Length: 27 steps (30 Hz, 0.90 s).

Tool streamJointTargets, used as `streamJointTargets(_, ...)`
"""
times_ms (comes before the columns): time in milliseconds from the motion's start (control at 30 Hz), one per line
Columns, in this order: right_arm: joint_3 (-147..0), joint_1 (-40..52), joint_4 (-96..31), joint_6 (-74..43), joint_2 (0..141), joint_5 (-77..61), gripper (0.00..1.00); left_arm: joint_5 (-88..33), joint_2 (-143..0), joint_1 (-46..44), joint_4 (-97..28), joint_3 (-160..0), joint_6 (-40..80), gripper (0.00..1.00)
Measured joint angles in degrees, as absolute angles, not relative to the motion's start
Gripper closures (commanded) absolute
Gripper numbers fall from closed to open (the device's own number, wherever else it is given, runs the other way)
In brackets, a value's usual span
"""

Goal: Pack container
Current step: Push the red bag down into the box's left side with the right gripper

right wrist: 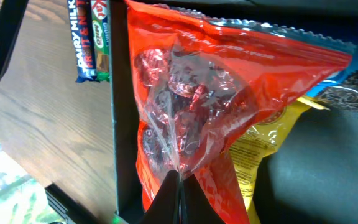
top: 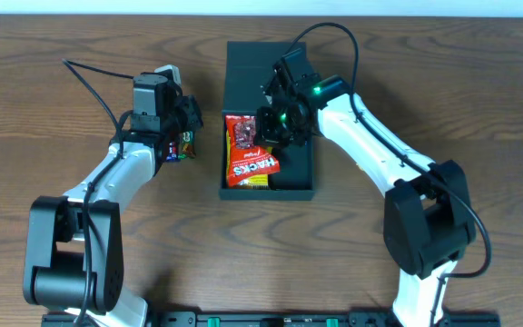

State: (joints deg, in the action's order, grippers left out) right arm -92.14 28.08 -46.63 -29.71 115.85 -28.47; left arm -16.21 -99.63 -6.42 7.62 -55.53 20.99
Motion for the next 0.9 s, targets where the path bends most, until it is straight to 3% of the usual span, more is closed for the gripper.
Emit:
streamJointTargets(467, -92.14, 31.14, -45.78, -32.86, 116.18, -28.69, 0.98, -16.21, -99.63, -6.42, 7.29, -55.53, 20.99, 0.94)
streamJointTargets(500, -92.14, 31.38, -45.82, -32.86, 116.40, -28.71, 0.92, -16.21, -99.63, -6.42, 7.18, -55.53, 20.99, 0.94)
streamJointTargets(567, -92.14, 31.66, -46.19, -32.64, 116.77, -28.77, 0.53, -16.21, -99.63, -6.42, 6.81, -55.53, 21.02, 0.94)
streamJointTargets(767, -92.14, 31.83, -48.23, -30.65, 116.86, -29.08, 0.12, -16.21, -99.63, -6.44, 6.00, -55.53, 20.99, 0.94)
streamJointTargets(900, -92.14, 31.64, -51.00, -28.42, 116.86, -29.19, 0.05, -16.19, -99.63, -6.42, 5.91, -55.53, 21.02, 0.94)
